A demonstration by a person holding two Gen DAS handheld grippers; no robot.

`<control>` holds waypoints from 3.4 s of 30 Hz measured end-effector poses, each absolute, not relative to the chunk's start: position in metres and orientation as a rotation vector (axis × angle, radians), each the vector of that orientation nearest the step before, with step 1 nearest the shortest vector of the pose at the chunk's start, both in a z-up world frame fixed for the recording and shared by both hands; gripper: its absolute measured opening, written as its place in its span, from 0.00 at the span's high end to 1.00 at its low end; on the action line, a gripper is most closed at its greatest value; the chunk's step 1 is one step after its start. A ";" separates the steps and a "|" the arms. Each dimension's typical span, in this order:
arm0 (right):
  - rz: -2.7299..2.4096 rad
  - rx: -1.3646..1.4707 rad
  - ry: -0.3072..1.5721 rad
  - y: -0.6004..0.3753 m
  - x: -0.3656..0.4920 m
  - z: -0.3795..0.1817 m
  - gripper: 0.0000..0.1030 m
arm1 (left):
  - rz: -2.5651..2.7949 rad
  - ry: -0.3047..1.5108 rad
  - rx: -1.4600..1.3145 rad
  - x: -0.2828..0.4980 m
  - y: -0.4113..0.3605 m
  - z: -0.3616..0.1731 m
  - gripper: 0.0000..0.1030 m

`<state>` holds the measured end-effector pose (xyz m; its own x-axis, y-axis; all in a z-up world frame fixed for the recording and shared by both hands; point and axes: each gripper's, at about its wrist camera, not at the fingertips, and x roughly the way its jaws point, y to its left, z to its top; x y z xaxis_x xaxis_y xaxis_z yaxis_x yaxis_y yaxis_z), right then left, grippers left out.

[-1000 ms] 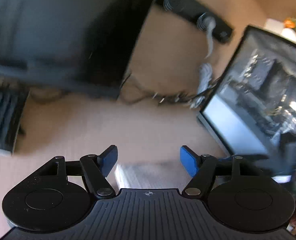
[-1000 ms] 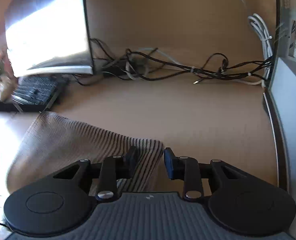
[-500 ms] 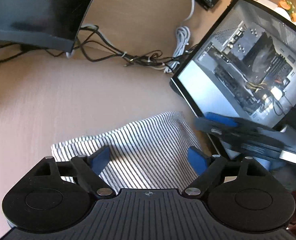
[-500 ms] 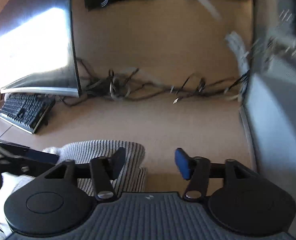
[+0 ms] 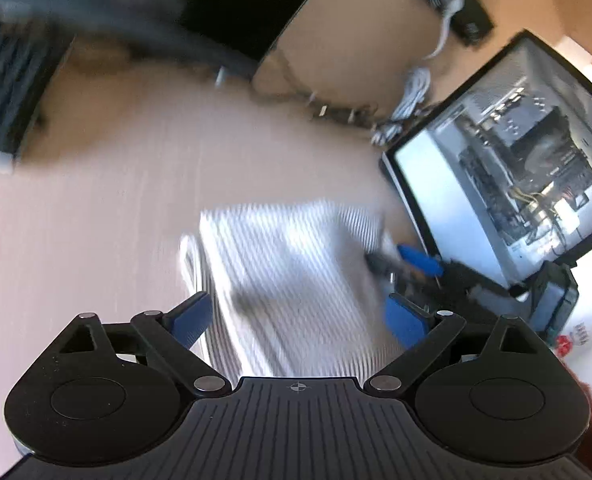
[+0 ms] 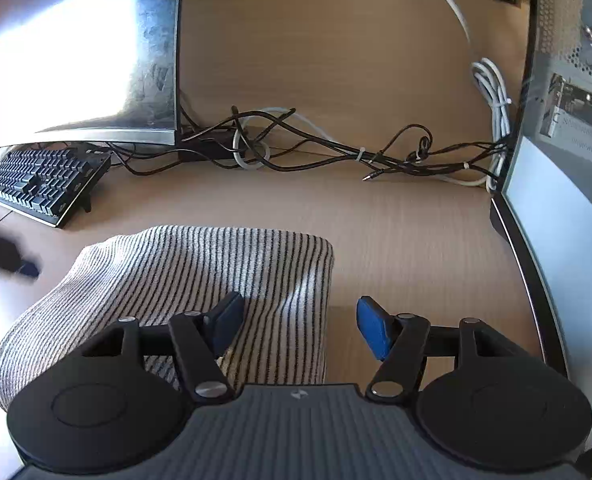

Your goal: Fold clothes

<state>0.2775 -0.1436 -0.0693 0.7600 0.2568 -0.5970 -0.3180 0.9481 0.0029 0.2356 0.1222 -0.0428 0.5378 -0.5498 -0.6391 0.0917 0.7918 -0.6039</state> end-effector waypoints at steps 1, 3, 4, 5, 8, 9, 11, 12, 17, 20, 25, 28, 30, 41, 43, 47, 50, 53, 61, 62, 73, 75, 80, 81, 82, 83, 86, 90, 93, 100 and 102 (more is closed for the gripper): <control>0.311 -0.091 0.636 -0.145 0.277 -0.070 0.36 | -0.407 0.949 -0.541 0.236 0.119 -0.047 0.07; 0.307 -0.078 0.640 -0.147 0.273 -0.070 0.35 | -0.406 0.977 -0.520 0.237 0.112 -0.055 0.08; 0.303 -0.078 0.641 -0.147 0.272 -0.069 0.35 | -0.408 0.986 -0.515 0.240 0.109 -0.058 0.10; 0.300 -0.081 0.641 -0.147 0.271 -0.068 0.35 | -0.409 0.996 -0.509 0.243 0.105 -0.060 0.11; 0.292 -0.088 0.638 -0.148 0.270 -0.069 0.33 | -0.398 1.009 -0.462 0.254 0.096 -0.067 0.12; 0.289 -0.089 0.636 -0.149 0.269 -0.069 0.32 | -0.396 1.009 -0.454 0.257 0.094 -0.069 0.12; 0.282 -0.087 0.633 -0.151 0.268 -0.069 0.32 | -0.401 0.998 -0.422 0.267 0.087 -0.068 0.13; 0.278 -0.082 0.631 -0.152 0.266 -0.069 0.31 | -0.403 0.988 -0.397 0.270 0.083 -0.067 0.13; 0.258 -0.080 0.608 -0.151 0.271 -0.073 0.28 | -0.400 0.948 -0.277 0.290 0.073 -0.062 0.13; 0.250 -0.065 0.613 -0.154 0.278 -0.071 0.28 | -0.385 0.911 -0.217 0.302 0.068 -0.056 0.13; 0.278 0.022 0.656 -0.166 0.286 -0.061 0.28 | -0.367 0.893 -0.196 0.306 0.064 -0.052 0.12; 0.348 0.110 0.683 -0.176 0.274 -0.047 0.24 | -0.366 0.893 -0.197 0.301 0.066 -0.053 0.12; 0.404 0.123 0.704 -0.179 0.262 -0.042 0.12 | -0.368 0.894 -0.211 0.299 0.069 -0.054 0.11; 0.392 0.131 0.752 -0.156 0.250 -0.070 0.15 | -0.389 0.880 -0.184 0.322 0.068 -0.056 0.11; 0.392 0.115 0.734 -0.152 0.257 -0.072 0.15 | -0.393 0.866 -0.162 0.334 0.065 -0.056 0.11; 0.384 0.112 0.721 -0.148 0.274 -0.072 0.15 | -0.390 0.823 -0.133 0.349 0.065 -0.052 0.12; 0.401 0.081 0.713 -0.148 0.276 -0.067 0.14 | -0.373 0.802 -0.152 0.345 0.073 -0.043 0.11; 0.407 0.054 0.696 -0.152 0.272 -0.060 0.08 | -0.362 0.776 -0.153 0.330 0.082 -0.031 0.06; 0.327 0.102 0.592 -0.168 0.269 -0.033 0.00 | -0.266 0.753 -0.206 0.292 0.098 -0.019 0.00; 0.299 0.105 0.582 -0.167 0.273 -0.031 0.00 | -0.259 0.748 -0.211 0.288 0.095 -0.019 0.00; 0.089 -0.026 0.642 -0.165 0.333 -0.073 0.00 | -0.308 0.806 -0.153 0.288 0.057 -0.033 0.00; 0.099 -0.073 0.626 -0.164 0.337 -0.071 0.00 | -0.315 0.811 -0.148 0.290 0.054 -0.035 0.00; 0.125 -0.046 0.585 -0.172 0.340 -0.055 0.00 | -0.315 0.811 -0.153 0.292 0.055 -0.035 0.00; 0.117 -0.013 0.572 -0.176 0.338 -0.050 0.00 | -0.314 0.812 -0.156 0.292 0.055 -0.035 0.00; 0.096 0.007 0.557 -0.179 0.338 -0.046 0.00 | -0.313 0.813 -0.160 0.292 0.056 -0.035 0.00; 0.074 0.019 0.548 -0.181 0.338 -0.044 0.00 | -0.312 0.817 -0.162 0.293 0.057 -0.036 0.00; 0.041 -0.014 0.608 -0.179 0.351 -0.054 0.00 | -0.308 0.823 -0.163 0.296 0.059 -0.037 0.00; -0.024 -0.103 0.696 -0.177 0.368 -0.078 0.00 | -0.321 0.763 -0.175 0.291 0.064 -0.026 0.00; -0.030 -0.048 0.729 -0.190 0.367 -0.081 0.00 | -0.409 0.701 -0.223 0.286 0.068 -0.018 0.00; 0.042 0.072 0.613 -0.201 0.325 -0.048 0.00 | -0.446 0.809 -0.195 0.296 0.052 -0.038 0.00; 0.067 0.058 0.589 -0.192 0.308 -0.043 0.00 | -0.445 0.825 -0.213 0.297 0.052 -0.042 0.00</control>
<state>0.3078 -0.1924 -0.0429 0.8297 0.0798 -0.5525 -0.0464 0.9962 0.0742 0.2965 0.0517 -0.0423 0.5937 -0.4607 -0.6598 0.2980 0.8875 -0.3515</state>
